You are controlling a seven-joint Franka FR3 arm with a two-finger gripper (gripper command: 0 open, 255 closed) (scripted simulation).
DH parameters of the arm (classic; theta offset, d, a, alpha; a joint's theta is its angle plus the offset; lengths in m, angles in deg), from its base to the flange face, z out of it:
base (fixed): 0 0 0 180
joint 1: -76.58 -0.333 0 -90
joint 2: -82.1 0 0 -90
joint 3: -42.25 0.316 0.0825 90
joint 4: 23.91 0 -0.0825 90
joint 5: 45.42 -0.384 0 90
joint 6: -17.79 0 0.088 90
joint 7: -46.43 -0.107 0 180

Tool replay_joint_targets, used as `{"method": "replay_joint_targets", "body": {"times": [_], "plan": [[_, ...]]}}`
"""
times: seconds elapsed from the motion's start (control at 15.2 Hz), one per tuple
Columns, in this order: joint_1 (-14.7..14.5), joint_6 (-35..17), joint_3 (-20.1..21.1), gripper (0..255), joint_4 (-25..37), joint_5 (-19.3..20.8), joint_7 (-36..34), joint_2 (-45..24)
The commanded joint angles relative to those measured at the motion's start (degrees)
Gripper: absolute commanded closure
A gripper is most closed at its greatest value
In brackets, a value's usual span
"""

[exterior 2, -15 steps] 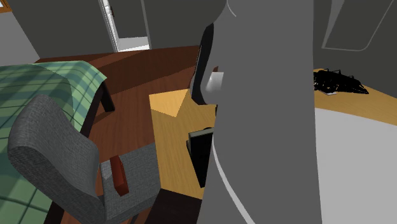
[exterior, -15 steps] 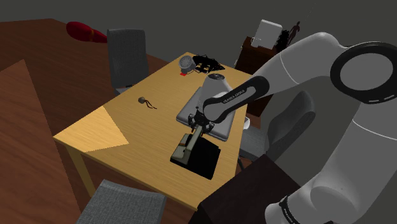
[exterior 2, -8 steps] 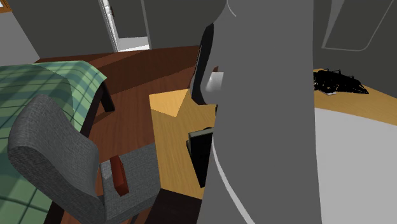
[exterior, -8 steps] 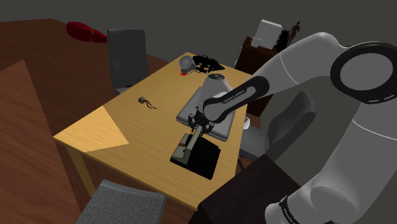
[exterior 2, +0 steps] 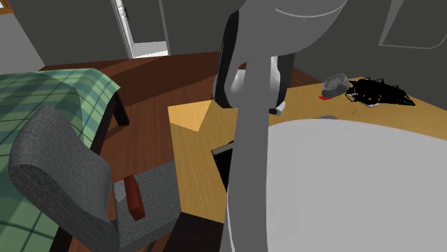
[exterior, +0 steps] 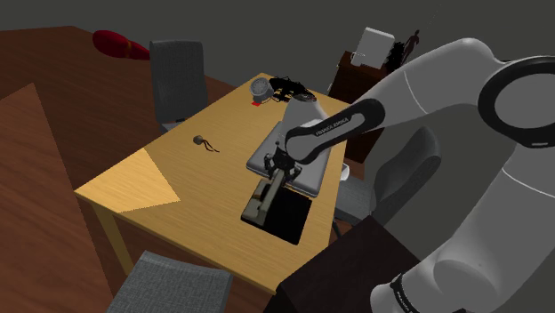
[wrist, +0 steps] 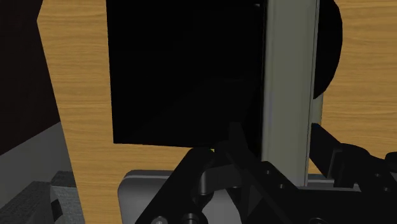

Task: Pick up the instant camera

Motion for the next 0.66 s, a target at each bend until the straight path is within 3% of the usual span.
{"method": "replay_joint_targets", "body": {"times": [0.0, 0.59], "plan": [[0.2, 1.5, 0.2, 255, 0.1, -0.6, 0.5, 1.6], [0.5, 6.6, 0.7, 255, 1.1, -2.3, 1.7, 5.9]]}}
